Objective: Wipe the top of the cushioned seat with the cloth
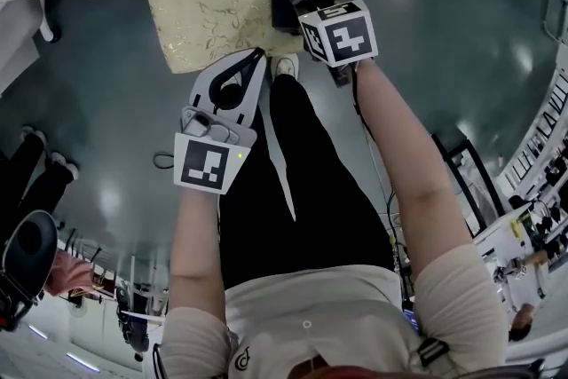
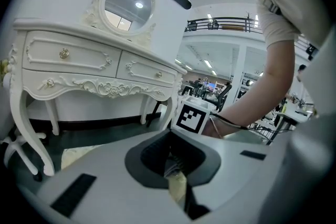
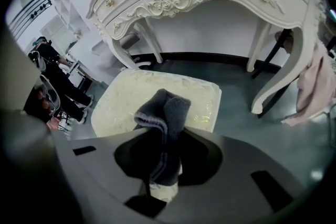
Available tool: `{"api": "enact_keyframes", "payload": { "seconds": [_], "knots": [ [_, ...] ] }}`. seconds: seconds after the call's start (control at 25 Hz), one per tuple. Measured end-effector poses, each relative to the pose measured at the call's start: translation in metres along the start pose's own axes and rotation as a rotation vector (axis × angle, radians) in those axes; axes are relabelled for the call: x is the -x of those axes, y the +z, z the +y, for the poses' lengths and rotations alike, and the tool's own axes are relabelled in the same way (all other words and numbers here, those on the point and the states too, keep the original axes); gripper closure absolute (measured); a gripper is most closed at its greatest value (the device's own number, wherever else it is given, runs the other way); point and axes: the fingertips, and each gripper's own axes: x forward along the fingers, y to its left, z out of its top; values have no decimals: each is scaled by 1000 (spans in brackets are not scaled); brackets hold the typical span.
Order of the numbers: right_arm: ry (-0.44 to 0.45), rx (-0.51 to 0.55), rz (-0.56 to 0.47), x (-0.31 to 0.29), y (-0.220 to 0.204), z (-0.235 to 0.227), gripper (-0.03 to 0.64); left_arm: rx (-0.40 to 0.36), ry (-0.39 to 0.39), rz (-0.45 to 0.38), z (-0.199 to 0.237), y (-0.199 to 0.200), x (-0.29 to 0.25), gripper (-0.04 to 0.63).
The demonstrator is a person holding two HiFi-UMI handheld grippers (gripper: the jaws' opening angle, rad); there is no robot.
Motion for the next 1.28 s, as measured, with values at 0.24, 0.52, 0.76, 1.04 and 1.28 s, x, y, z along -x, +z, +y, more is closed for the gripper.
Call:
{"api": "enact_keyframes", "payload": {
  "seconds": [0.24, 0.52, 0.76, 1.04, 1.28],
  "knots": [
    [-26, -31, 18, 10, -13, -29, 532, 13, 10, 11, -12, 0, -11, 581],
    [-152, -15, 106, 27, -27, -68, 540, -9, 13, -11, -19, 15, -14, 581],
    [-155, 17, 68, 48, -10, -46, 541, -31, 33, -23, -4, 22, 12, 581],
    [-95, 9, 9, 51, 10, 36, 542, -52, 39, -28, 20, 17, 69, 581],
    [15, 3, 0, 16, 10, 137, 543, -199, -2, 65, 43, -9, 133, 581]
  ]
}}
